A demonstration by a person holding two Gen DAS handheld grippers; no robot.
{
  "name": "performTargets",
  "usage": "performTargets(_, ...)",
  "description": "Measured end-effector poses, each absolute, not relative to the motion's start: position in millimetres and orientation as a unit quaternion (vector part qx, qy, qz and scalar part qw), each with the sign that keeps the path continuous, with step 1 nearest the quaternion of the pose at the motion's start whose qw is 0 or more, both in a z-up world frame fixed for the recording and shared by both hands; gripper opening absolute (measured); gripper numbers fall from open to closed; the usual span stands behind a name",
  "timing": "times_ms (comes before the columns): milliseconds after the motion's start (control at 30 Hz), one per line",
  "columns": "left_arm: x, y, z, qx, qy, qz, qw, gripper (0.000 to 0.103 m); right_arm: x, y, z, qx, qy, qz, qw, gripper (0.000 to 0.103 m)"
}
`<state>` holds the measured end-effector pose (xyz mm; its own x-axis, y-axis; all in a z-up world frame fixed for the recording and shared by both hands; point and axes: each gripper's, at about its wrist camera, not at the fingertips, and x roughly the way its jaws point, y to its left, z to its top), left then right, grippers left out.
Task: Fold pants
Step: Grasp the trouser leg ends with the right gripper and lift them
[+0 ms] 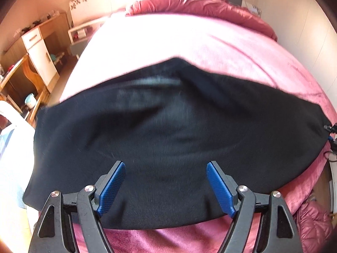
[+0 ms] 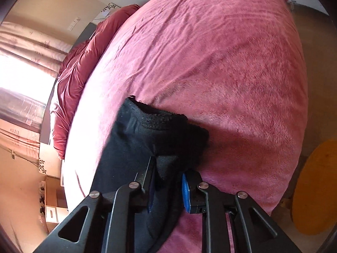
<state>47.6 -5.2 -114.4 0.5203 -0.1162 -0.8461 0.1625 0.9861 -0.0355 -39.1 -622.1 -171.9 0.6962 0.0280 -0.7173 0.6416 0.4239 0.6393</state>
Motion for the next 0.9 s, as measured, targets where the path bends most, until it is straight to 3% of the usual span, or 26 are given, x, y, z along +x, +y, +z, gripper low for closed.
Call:
performTargets(800,45,5,-97,-0.044,0.476,-0.109,0.872,0.087,24,-514,-62,0.373,0.341,-0.069,0.86,0.017)
performTargets(900,47,7,-98,-0.049,0.48,-0.115,0.869,0.096,28,-492,-58,0.36,0.351,-0.05,0.863,0.017)
